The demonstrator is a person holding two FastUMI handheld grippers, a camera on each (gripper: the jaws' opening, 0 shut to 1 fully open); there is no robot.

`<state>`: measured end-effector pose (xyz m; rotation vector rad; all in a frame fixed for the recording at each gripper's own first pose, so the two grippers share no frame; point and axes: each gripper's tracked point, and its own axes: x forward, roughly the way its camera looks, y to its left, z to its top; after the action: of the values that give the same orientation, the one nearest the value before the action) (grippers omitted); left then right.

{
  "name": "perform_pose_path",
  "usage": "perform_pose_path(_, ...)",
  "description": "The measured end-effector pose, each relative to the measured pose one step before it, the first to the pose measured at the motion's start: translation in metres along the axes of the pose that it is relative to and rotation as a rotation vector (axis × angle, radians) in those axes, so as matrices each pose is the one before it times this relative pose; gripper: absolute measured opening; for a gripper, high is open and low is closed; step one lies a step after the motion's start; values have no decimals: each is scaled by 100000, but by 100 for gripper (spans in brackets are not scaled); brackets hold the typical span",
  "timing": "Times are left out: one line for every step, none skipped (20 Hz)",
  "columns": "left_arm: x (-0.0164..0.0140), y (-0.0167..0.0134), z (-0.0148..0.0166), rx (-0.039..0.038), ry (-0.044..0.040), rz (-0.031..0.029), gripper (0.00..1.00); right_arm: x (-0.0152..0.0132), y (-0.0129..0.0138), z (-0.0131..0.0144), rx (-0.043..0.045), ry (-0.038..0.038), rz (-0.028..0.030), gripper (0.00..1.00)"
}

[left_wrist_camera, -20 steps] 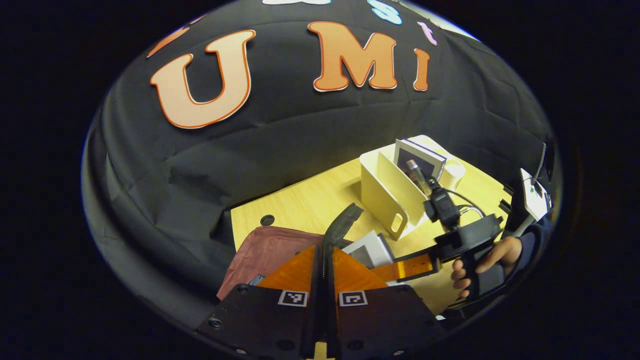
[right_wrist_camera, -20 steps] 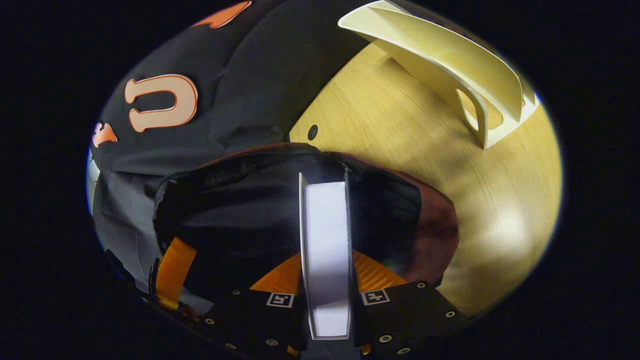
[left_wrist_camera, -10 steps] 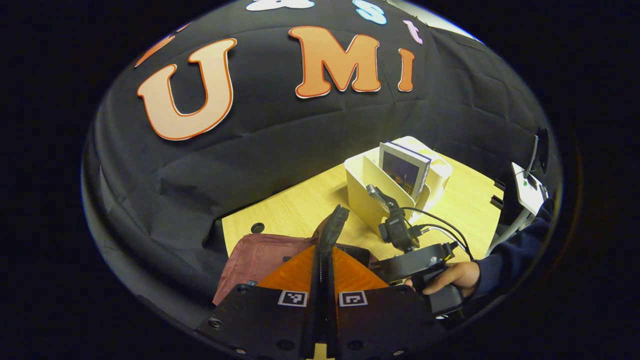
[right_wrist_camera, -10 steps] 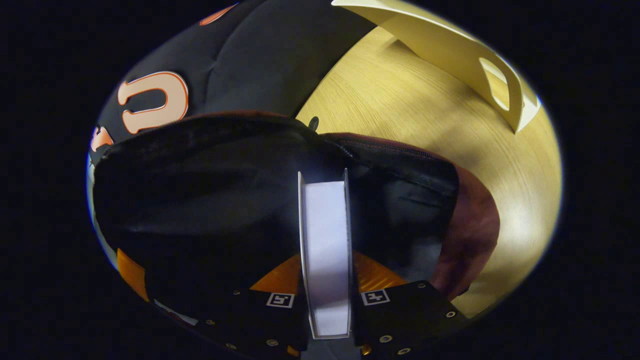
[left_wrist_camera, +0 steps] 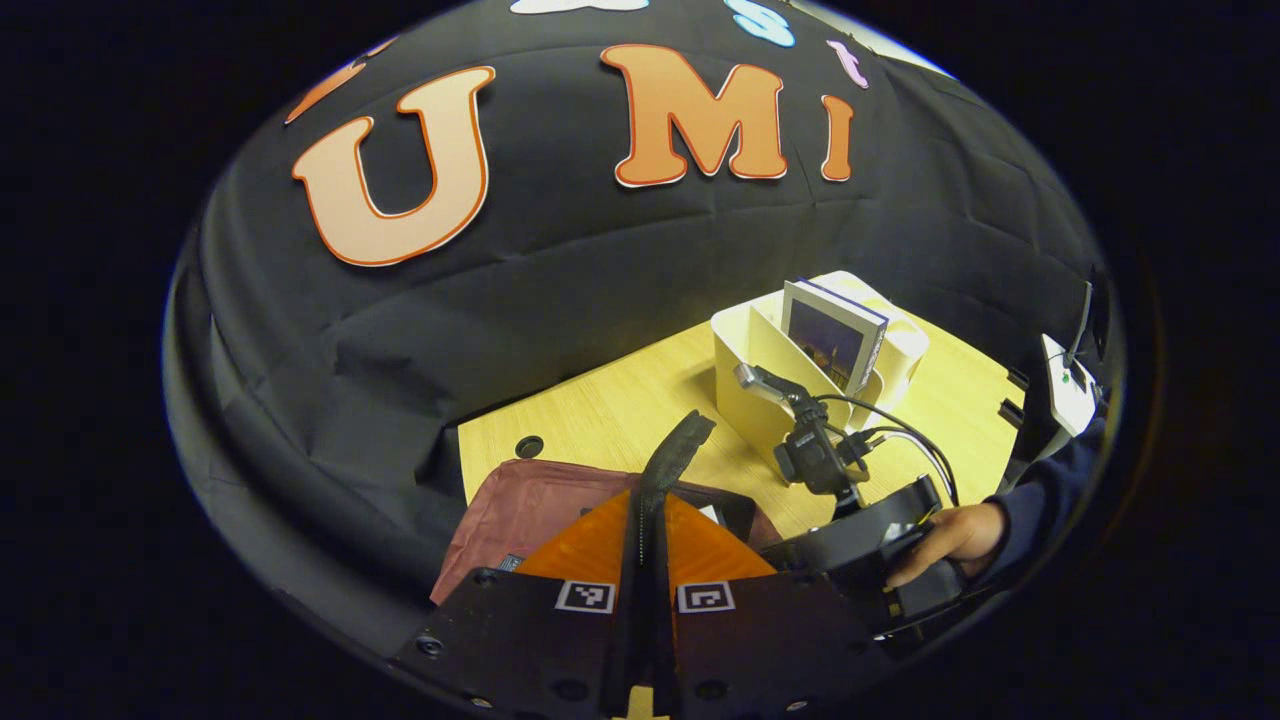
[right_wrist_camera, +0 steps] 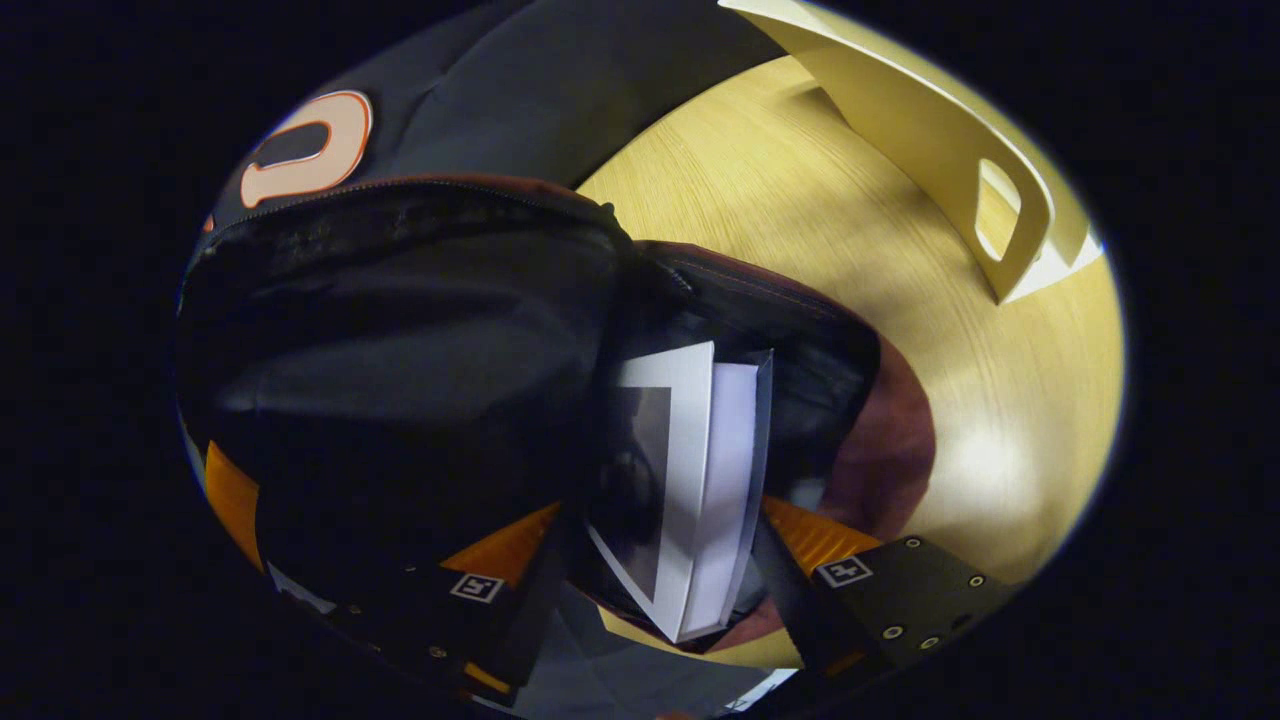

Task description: Open the schoolbag, grab two books from the bookshelf and put them into the schoolbag.

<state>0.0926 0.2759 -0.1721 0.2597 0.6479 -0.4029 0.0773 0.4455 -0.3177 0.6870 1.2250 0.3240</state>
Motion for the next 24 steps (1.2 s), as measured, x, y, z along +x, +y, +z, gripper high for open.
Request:
perform_pose_path(143, 24, -43, -206, -15, 120, 9, -621, -579, 358, -735, -797, -730, 97)
perform_pose_path(-26, -59, -16, -477, -3, 296, 9, -369, -265, 430, -270, -258, 554, 97)
perform_pose_path(-37, 77, -185, -628, 165, 226, 9, -813, 8, 537, 907, -1206, 439, 97)
perform_pose_path(77, 69, -46, -553, -70, 475, 9, -620, -57, 563, 1419, -584, 760, 97)
perform_pose_path(47, 20, 21, -703, 100, 241, 9, -678, 207, 436, 751, -1013, 1149, 97)
perform_pose_path(81, -31, 8, -323, -29, 376, 9, -714, -305, 446, -1191, -132, -805, 97)
perform_pose_path(-15, 46, -80, -464, 77, 277, 8, -962, -76, 628, -2049, -2438, -369, 97)
perform_pose_path(46, -40, -90, 104, 168, -25, 9, -675, -239, 512, -3411, -949, -1227, 97)
perform_pose_path(25, 44, 33, 49, 85, 603, 9, -1230, -420, 229, -2850, -928, -1098, 97)
perform_pose_path(27, -136, -38, 112, 337, -81, 9, -1248, -623, 508, -2384, -1247, -2134, 97)
perform_pose_path(97, -114, 72, 260, -81, 385, 9, -1400, -565, 740, -2729, -2032, -1836, 97)
perform_pose_path(91, -186, -45, 321, 250, -286, 9, -1206, -870, 779, -2492, -1623, -2962, 97)
perform_pose_path(-1, -39, -137, 184, 22, 471, 9, -1192, -862, 789, -2863, -1312, -1930, 97)
perform_pose_path(27, -143, -102, 10, 167, -207, 9, -1092, -1127, 554, -2285, -137, -3629, 97)
perform_pose_path(111, -58, -59, -130, -4, 253, 9, -1127, -631, 540, -2168, -259, -1698, 97)
perform_pose_path(67, -106, -8, -320, 151, -163, 9, -1066, -842, 371, -1890, 187, -2750, 97)
perform_pose_path(50, 67, -102, -329, -204, 270, 9, -761, -646, 317, -2154, 281, -1434, 97)
perform_pose_path(116, -16, -42, -571, 251, -114, 9, -877, -858, 264, -1794, 422, -2646, 97)
perform_pose_path(109, 135, -163, -133, -27, 460, 9, -660, -786, 327, -1609, 330, -2285, 97)
perform_pose_path(122, 55, 35, -457, 37, 159, 8, -738, -751, 234, -1702, 807, -2322, 97)
perform_pose_path(-84, -41, 7, -257, -42, 161, 9, -724, -709, 262, -1475, 513, -1658, 97)
perform_pose_path(79, 75, -97, -595, -5, 107, 8, -625, -810, 414, -1539, 442, -2154, 97)
perform_pose_path(48, -80, -73, -437, 31, -50, 8, -539, -682, 595, -1378, 6, -1870, 97)
perform_pose_path(96, 14, -28, -458, -35, -10, 9, -511, -728, 537, -1277, 96, -2155, 97)
